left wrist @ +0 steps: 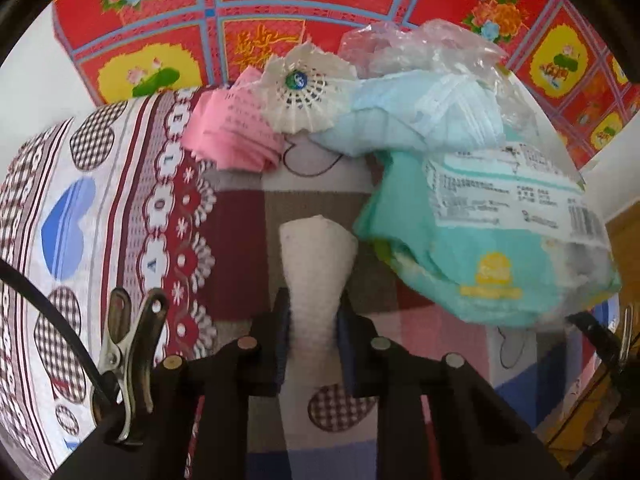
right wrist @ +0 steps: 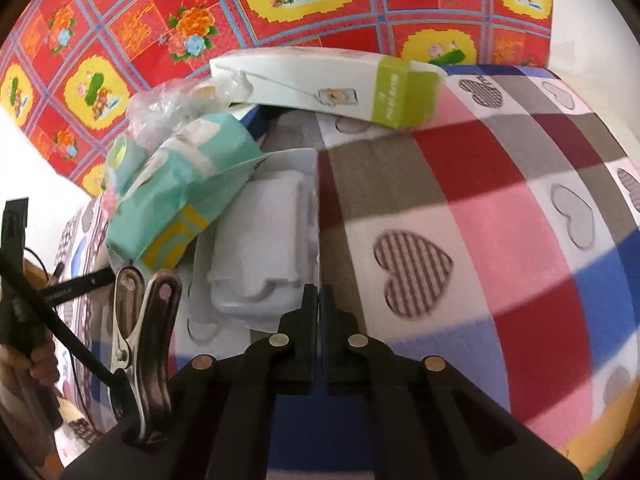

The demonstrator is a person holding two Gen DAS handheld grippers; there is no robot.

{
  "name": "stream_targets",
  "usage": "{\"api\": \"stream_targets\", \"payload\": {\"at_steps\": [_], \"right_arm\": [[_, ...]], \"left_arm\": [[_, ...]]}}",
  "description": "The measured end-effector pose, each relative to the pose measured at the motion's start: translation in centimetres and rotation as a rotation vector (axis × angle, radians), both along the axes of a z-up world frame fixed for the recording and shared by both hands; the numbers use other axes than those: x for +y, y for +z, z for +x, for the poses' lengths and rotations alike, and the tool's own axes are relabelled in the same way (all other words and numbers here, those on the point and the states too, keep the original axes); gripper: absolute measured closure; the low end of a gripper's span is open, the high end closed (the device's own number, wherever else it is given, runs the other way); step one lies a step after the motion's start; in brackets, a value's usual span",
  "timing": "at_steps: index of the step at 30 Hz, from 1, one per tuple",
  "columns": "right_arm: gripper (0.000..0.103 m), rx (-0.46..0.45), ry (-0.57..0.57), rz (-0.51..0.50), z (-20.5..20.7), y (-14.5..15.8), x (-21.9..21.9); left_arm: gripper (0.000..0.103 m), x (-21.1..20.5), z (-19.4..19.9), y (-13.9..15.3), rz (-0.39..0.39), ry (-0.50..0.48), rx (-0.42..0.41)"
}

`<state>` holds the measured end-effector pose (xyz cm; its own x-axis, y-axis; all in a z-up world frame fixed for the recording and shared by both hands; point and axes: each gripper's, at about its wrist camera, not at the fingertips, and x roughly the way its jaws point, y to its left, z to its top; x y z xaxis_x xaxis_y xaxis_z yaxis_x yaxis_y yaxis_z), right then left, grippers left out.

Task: Collect trash
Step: 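Grasp the white plastic tray with the right gripper while the left lifts the tissue roll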

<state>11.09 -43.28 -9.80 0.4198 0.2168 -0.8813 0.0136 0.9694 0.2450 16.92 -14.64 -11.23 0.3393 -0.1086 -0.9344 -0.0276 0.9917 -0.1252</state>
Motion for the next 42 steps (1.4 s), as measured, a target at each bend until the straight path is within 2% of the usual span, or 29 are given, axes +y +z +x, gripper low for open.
{"api": "stream_targets", "payload": {"at_steps": [13,16,17,18,19,21,28,32,38,39,42], "right_arm": [[0.1,0.039,0.131,-0.032,-4.7,0.6,0.7],[0.083,0.025,0.117,-0.004,-5.1,0.9,0.5],[0.073,0.016,0.097,0.003,-5.2,1.1,0.4],[0.066,0.009,0.087,0.015,-5.3,1.2,0.2],[0.064,0.005,0.082,0.027,-5.3,1.3,0.2],[0.054,0.003,0.068,0.059,-5.2,1.5,0.1],[0.05,-0.006,0.048,0.043,-4.4,1.6,1.3],[0.032,0.005,0.085,-0.003,-3.7,1.3,3.5],[0.027,0.06,0.104,-0.051,-2.7,-0.1,5.5],[0.022,0.058,0.105,-0.058,-2.6,-0.3,5.7],[0.017,0.061,0.1,-0.06,-2.3,-0.6,6.0]], "left_arm": [[0.083,1.0,-4.6,1.3,-0.063,0.007,-0.006],[0.083,1.4,-5.5,1.6,-0.064,0.015,-0.004],[0.083,1.9,-6.0,1.8,-0.066,0.016,-0.002],[0.083,2.0,-6.2,1.7,-0.066,0.018,-0.001],[0.083,2.8,-6.4,1.8,-0.067,0.02,0.0],[0.083,3.2,-6.5,1.6,-0.071,0.024,0.002],[0.083,2.9,-8.4,2.3,-0.08,0.027,-0.005],[0.083,3.5,-9.3,2.5,-0.082,0.03,-0.009],[0.083,4.7,-9.5,2.3,-0.1,0.047,-0.004],[0.083,5.0,-9.7,2.3,-0.105,0.051,-0.003],[0.083,5.7,-10.1,2.3,-0.112,0.059,0.001]]}}
